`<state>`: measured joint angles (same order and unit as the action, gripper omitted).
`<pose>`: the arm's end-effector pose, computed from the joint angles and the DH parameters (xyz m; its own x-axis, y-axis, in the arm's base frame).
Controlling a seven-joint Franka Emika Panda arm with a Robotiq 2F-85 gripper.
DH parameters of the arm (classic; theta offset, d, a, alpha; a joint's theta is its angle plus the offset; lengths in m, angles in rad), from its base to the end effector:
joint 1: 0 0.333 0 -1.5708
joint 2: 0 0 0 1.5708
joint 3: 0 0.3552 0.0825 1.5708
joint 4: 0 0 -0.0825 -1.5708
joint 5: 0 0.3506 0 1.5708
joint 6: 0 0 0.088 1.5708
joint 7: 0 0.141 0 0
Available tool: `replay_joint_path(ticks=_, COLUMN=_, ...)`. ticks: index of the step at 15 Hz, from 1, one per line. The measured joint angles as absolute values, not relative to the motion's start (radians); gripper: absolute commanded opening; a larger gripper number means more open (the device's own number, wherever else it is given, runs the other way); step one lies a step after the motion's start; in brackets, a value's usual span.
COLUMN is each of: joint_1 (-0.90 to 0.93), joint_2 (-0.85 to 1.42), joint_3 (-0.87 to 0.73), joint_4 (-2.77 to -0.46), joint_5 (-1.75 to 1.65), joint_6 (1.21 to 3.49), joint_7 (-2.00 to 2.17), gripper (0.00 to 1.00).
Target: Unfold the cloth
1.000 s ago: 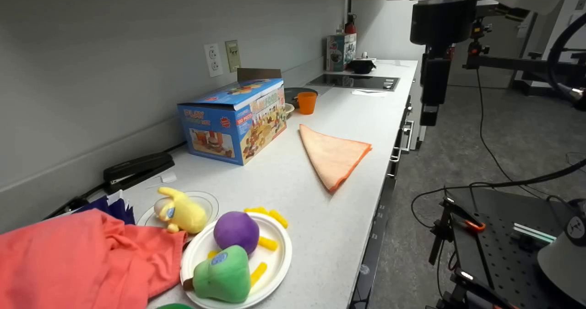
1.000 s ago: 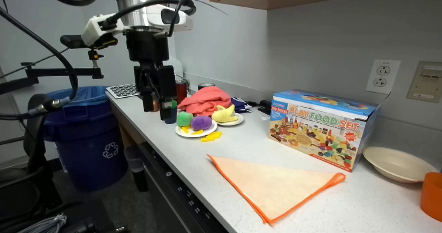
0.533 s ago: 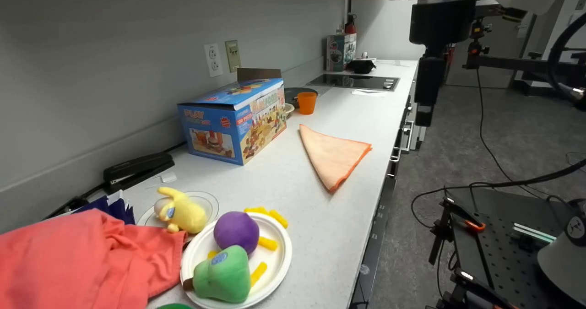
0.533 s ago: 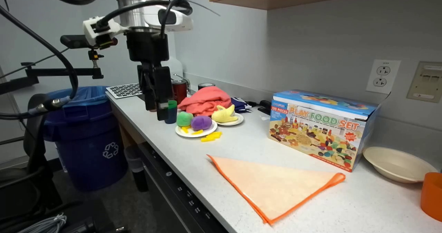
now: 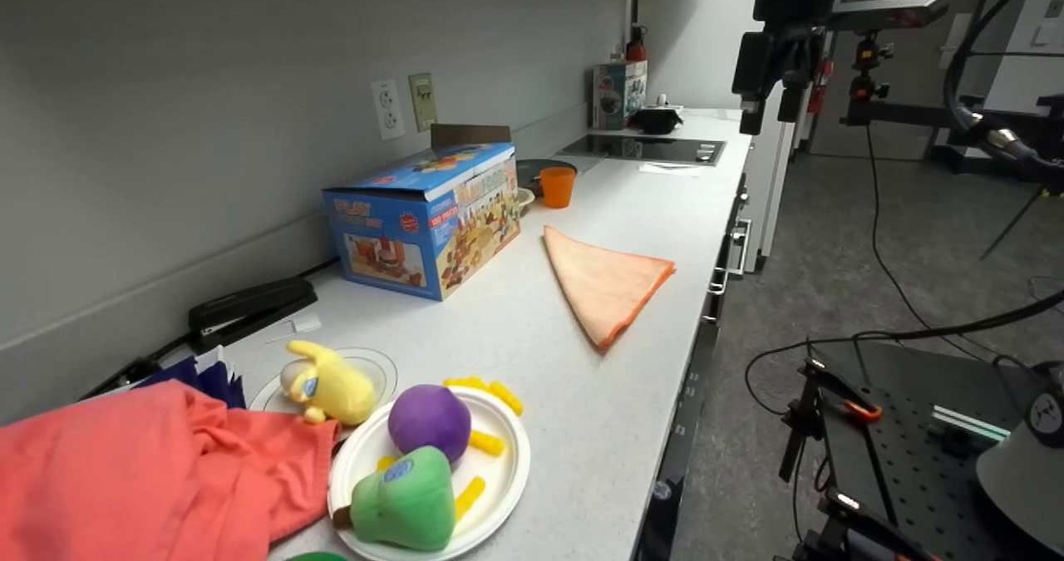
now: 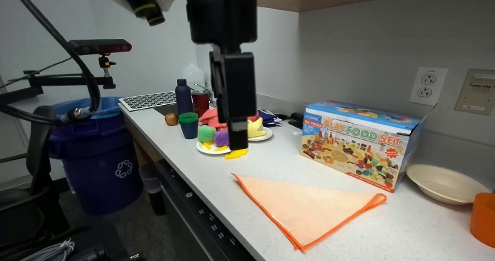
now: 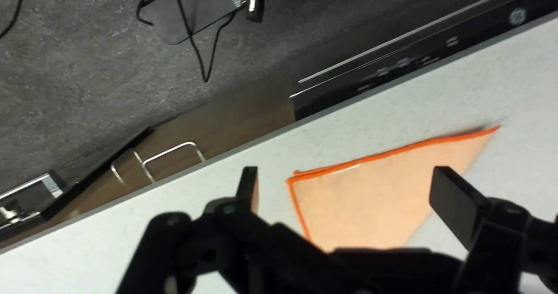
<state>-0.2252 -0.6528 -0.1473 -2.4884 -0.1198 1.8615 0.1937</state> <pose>0.2752 -0.1291 0.5118 0.8755 -0.4825 0.0263 -0.4831 -0.8753 0.0215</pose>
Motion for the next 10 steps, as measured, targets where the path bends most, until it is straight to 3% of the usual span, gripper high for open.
replay_joint_path(ticks=10, joint_1=-0.239, joint_2=-0.642, joint_3=-0.134, joint_4=-2.489, joint_5=-0.121, joint_6=1.862, joint_7=0.183, gripper=1.0)
